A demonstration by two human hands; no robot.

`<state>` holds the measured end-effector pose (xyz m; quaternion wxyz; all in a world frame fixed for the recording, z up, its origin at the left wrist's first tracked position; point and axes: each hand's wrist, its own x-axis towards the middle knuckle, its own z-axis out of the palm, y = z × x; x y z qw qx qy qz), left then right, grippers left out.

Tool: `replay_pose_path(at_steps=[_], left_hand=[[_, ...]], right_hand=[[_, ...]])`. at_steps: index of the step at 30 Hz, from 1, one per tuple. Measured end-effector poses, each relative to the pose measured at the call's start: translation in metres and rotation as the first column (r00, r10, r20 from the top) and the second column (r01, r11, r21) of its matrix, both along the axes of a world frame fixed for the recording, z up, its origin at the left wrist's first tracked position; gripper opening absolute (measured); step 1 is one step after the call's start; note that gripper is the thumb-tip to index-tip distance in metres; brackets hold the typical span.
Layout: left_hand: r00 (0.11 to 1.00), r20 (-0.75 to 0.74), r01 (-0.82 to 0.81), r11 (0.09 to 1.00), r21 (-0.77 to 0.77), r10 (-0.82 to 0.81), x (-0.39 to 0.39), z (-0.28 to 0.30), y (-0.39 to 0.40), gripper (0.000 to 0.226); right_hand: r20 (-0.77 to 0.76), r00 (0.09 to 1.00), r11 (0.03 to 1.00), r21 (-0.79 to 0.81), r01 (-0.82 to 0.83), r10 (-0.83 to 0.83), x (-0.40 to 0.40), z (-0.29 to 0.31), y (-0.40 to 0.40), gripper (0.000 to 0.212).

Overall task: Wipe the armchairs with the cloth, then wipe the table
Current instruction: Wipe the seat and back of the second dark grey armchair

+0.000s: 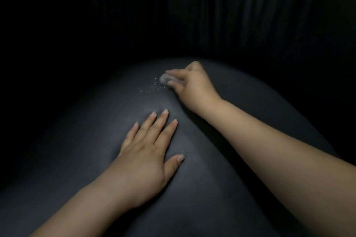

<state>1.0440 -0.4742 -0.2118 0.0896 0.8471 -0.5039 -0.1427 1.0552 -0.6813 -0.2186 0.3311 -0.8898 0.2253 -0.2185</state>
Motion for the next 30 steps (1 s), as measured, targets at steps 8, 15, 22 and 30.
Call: replay_pose_path(at_steps=[8, 15, 22, 30], left_hand=[[0.987, 0.076, -0.135, 0.99, -0.047, 0.138, 0.035, 0.006, 0.022, 0.093], [0.972, 0.03, -0.23, 0.97, -0.081, 0.233, 0.045, 0.0, 0.027, 0.103], [0.968, 0.041, -0.244, 0.967, -0.067, 0.247, 0.047, -0.004, 0.027, 0.11], [0.969, 0.049, -0.239, 0.969, -0.069, 0.243, 0.048, -0.007, 0.027, 0.111]], right_hand=[[-0.052, 0.978, 0.977, 0.056, 0.204, -0.201, 0.008, 0.01, -0.036, 0.014], [-0.058, 0.998, 0.998, -0.059, -0.019, 0.016, 0.025, 0.006, -0.004, 0.033], [-0.033, 0.978, 0.967, -0.152, -0.207, 0.204, 0.042, -0.002, 0.047, 0.031], [-0.009, 0.997, 0.996, -0.043, -0.078, 0.078, 0.04, 0.001, 0.04, 0.033]])
